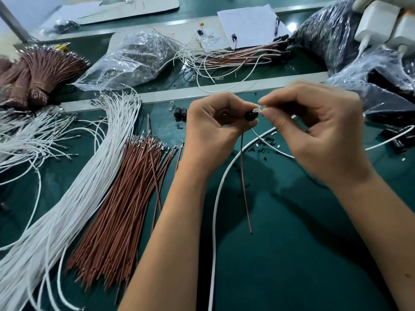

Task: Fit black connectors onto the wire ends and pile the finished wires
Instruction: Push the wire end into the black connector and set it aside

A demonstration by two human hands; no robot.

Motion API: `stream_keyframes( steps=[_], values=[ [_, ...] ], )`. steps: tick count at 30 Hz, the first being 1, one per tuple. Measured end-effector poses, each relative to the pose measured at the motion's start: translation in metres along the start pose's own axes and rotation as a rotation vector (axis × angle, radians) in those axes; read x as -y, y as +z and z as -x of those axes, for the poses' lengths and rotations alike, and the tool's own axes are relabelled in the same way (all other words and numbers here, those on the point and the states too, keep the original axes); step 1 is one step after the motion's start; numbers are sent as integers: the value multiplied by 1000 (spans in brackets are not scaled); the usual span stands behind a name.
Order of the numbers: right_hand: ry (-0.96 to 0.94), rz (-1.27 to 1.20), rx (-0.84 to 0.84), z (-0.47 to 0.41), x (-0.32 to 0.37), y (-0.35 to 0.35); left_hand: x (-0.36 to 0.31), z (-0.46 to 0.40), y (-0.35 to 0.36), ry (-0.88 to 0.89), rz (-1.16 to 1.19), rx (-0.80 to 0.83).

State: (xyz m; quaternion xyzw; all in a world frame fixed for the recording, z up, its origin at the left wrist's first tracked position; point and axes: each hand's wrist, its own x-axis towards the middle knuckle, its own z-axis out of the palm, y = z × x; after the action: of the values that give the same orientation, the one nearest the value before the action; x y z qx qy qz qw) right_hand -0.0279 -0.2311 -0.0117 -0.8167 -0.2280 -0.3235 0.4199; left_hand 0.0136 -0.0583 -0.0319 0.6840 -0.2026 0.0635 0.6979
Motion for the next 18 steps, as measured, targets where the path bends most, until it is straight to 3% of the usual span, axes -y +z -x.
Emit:
stream_keyframes(
  steps=[11,18],
  values=[
    [38,181,128,0,-10,-3,4,-1,-6,-4,-229,64],
    [139,58,132,-1,-21,-9,5,0,-3,-59,-23,25]
  ],
)
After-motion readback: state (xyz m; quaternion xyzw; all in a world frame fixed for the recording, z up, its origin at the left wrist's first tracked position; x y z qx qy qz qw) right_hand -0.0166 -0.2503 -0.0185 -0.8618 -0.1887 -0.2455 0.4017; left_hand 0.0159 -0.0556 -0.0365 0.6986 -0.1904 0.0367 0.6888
